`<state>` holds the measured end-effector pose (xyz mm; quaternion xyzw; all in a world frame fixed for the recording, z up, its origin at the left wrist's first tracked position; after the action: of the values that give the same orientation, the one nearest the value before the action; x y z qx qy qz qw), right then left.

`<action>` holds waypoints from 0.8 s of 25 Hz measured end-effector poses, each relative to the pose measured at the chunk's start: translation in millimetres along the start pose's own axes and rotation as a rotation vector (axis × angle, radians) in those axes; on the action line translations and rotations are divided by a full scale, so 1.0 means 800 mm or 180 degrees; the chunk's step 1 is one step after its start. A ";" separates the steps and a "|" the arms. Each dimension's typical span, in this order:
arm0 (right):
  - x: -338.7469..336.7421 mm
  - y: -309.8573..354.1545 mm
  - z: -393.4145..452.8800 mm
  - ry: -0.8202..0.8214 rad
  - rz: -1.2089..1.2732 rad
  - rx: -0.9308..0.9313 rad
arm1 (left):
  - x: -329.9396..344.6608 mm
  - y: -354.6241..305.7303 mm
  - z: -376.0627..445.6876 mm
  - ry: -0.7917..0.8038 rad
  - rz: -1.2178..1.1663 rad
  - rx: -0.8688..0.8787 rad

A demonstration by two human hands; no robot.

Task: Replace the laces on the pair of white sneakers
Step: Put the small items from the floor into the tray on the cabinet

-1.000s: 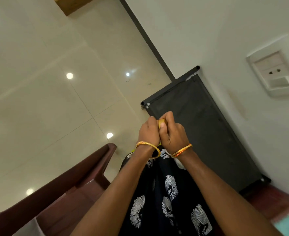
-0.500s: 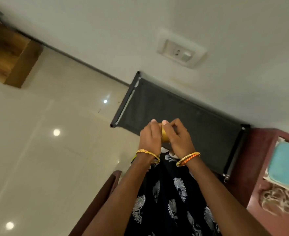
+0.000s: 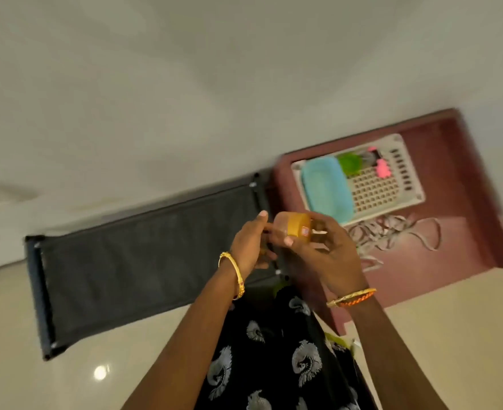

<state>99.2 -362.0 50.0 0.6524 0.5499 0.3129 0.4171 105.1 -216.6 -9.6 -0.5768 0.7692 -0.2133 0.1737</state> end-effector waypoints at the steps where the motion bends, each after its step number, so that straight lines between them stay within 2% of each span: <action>1: -0.044 0.008 0.011 -0.0320 0.0188 -0.0096 | 0.015 -0.012 0.011 -0.0269 0.0156 0.0093; 3: -0.127 0.017 0.038 -0.0808 0.0410 -0.0252 | 0.037 -0.032 0.032 -0.0850 0.0376 0.0301; 5: -0.196 0.010 0.076 -0.1091 0.0308 -0.0270 | 0.051 -0.043 0.053 -0.1326 0.0611 0.0370; 8: -0.262 -0.018 0.142 -0.1280 -0.0172 -0.0248 | 0.071 -0.052 0.088 -0.1512 0.1076 0.0400; 11: -0.265 -0.046 0.187 -0.0955 -0.0986 -0.0285 | 0.084 -0.059 0.106 -0.1627 0.1549 0.0503; 14: -0.219 -0.062 0.200 -0.0342 -0.1597 -0.0361 | 0.082 -0.064 0.110 -0.1860 0.1822 0.0505; 17: -0.179 -0.073 0.204 -0.0003 -0.1951 -0.0572 | 0.075 -0.065 0.105 -0.2006 0.2081 0.0399; 20: -0.167 -0.081 0.213 0.0001 -0.1970 -0.0589 | 0.068 -0.063 0.102 -0.2103 0.2221 0.0286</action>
<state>190.8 -524.1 -78.8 0.4134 0.6915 0.2200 0.5500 172.9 -291.5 -53.0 -0.3132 0.8104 0.0194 0.4947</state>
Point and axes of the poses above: each hand's wrist, its own z-axis towards the middle knuckle, its own x-axis out of the palm, y = z × x, the point moved 9 cm from there along z, towards the middle knuckle, and after that the axes turned 12 degrees about z, right-handed, at the moved point
